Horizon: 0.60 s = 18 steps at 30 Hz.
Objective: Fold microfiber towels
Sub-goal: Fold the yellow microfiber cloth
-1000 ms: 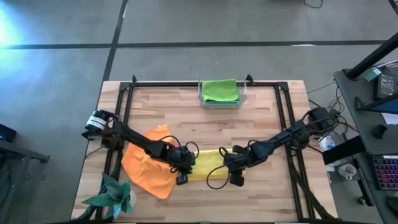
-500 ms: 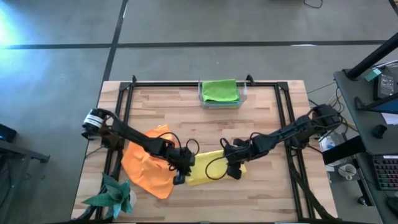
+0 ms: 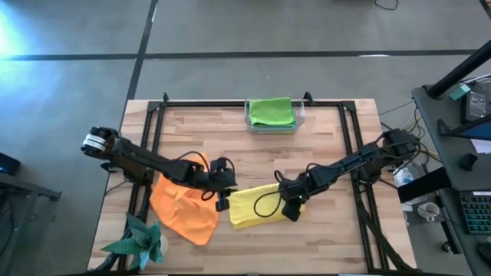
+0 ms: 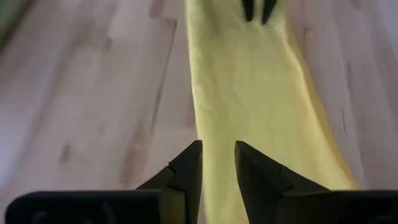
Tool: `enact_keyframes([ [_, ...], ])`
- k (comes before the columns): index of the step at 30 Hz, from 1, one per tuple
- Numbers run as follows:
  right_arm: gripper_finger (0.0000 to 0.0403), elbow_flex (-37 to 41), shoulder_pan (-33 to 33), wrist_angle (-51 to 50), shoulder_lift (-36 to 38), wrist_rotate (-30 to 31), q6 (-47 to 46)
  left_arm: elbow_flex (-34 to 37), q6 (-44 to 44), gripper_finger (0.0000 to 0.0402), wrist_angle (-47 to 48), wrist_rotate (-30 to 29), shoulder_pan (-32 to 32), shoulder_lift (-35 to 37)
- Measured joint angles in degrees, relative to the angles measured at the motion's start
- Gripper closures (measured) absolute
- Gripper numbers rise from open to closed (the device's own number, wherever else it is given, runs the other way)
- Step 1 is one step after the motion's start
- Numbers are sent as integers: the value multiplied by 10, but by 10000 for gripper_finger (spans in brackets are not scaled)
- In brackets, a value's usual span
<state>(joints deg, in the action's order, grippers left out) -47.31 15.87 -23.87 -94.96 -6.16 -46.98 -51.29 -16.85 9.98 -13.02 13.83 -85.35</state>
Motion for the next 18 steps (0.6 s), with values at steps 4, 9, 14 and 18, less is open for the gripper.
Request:
enact_keyframes([
  [4, 309, -1, -28, -39, 2, 54, 4, 0, 41, 323, 0, -12, -16, 25],
  [9, 310, -1, -78, -62, 2, 115, 20, 2, 90, 323, 1, -12, -48, 48],
  [14, 310, 0, -129, -70, 1, 172, 40, 2, 141, 323, 1, -13, -83, 58],
  [18, 310, -1, -159, -79, 4, 172, 46, 2, 165, 323, 26, -12, -103, 70],
])
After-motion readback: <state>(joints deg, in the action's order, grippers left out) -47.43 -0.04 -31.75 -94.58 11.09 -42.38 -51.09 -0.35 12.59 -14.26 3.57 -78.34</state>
